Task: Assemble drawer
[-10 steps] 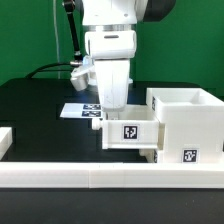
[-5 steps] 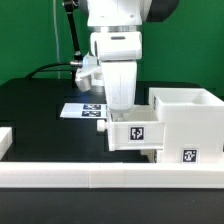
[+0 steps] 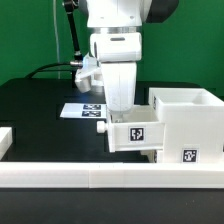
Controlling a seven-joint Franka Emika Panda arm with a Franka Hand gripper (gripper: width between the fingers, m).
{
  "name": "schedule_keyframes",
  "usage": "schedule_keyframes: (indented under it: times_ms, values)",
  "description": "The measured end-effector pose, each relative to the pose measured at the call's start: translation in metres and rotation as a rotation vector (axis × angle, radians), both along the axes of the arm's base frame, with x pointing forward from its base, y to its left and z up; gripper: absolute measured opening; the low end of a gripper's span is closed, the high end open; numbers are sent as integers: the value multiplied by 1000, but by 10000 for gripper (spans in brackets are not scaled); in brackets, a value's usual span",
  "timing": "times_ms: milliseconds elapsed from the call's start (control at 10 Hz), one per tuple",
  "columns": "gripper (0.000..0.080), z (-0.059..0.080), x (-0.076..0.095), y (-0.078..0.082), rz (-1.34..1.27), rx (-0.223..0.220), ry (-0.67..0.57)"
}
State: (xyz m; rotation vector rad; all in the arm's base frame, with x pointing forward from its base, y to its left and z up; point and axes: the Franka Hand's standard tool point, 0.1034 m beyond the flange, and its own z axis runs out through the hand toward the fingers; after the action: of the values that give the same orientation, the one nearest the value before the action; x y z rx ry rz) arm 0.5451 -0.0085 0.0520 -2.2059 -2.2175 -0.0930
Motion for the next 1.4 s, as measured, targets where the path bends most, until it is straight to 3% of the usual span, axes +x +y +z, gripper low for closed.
schedule_keyframes:
  times_ms: [500, 1000, 1100, 1400]
  values:
    - [42, 0, -1, 9, -49, 2, 5]
    - [42, -2, -2, 3, -58, 4, 5]
    - [42, -2, -2, 9, -47, 6, -7]
    - [42, -1, -2, 11, -54, -10, 1]
